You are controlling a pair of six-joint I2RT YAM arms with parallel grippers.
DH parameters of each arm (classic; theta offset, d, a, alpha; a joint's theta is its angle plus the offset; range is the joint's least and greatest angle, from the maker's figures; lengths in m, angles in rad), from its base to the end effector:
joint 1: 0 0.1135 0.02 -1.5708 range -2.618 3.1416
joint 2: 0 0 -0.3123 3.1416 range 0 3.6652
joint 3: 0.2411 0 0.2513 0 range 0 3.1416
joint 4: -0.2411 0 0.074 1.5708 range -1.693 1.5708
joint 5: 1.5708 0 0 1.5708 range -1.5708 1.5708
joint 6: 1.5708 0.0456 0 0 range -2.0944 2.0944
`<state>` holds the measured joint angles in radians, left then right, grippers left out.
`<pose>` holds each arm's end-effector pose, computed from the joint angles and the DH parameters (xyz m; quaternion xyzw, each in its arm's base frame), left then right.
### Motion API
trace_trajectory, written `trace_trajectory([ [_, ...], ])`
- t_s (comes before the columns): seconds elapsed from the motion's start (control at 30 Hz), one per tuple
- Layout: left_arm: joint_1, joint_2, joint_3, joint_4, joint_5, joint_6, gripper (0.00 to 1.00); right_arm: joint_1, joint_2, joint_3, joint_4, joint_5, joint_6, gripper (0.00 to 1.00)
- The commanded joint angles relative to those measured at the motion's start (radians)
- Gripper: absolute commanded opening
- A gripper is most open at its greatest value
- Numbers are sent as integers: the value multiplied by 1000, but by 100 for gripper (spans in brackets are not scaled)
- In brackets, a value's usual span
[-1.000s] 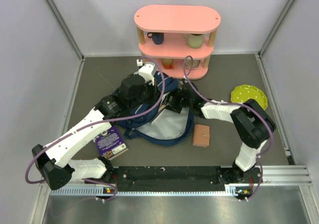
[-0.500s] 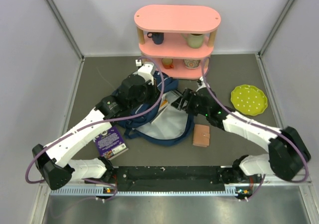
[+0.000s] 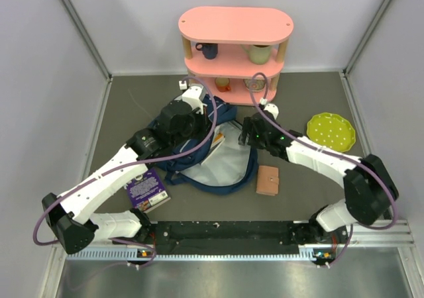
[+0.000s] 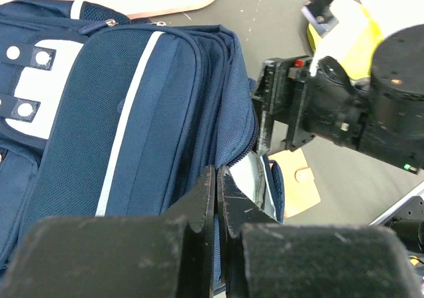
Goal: Pack the student bag
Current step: Adjust the student bag at the center of the board.
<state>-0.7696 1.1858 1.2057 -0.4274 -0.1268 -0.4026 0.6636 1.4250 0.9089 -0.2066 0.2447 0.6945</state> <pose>0.1871 -0.1733 0.4205 0.1179 0.8262 -0.2592 0.4861 0.2472 0.1793 0.2760 0.0642 0.9037 0.1699 0.3877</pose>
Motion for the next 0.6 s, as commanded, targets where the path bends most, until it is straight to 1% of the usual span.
trace_trajectory([
  [0.0, 12, -54, -3, 95, -25, -18, 0, 5, 81, 133, -91, 94, -102, 72],
  [0.03, 12, -54, -3, 96, -25, -18, 0, 5, 112, 151, -109, 102, -118, 70],
  [0.07, 12, -52, -3, 96, -20, -18, 0, 7, 121, 177, -134, 107, -136, 65],
  [0.13, 12, -48, 0, 93, -16, -16, 0, 5, 133, 186, -142, 120, -161, 59],
  [0.17, 12, -46, 0, 95, -17, -13, 0, 5, 132, 183, -148, 128, -168, 51],
  [0.23, 12, -41, 2, 96, -17, -10, 0, 7, 123, 180, -158, 143, -179, 48],
  [0.3, 12, -35, 3, 98, -14, -10, 0, 7, 114, 167, -163, 150, -185, 35],
  [0.33, 10, -34, 0, 101, -13, -12, 0, 5, 109, 160, -163, 148, -190, 26],
  [0.37, 12, -29, 0, 104, -8, -10, 0, 7, 107, 156, -165, 143, -191, 22],
  [0.43, 12, -25, 2, 104, -4, -8, 0, 7, 106, 147, -169, 142, -193, 19],
  [0.5, 12, -20, 2, 104, 1, -7, 0, 7, 104, 139, -175, 146, -194, 12],
  [0.57, 12, -18, -1, 104, 1, -5, 0, 7, 91, 134, -178, 153, -193, 11],
])
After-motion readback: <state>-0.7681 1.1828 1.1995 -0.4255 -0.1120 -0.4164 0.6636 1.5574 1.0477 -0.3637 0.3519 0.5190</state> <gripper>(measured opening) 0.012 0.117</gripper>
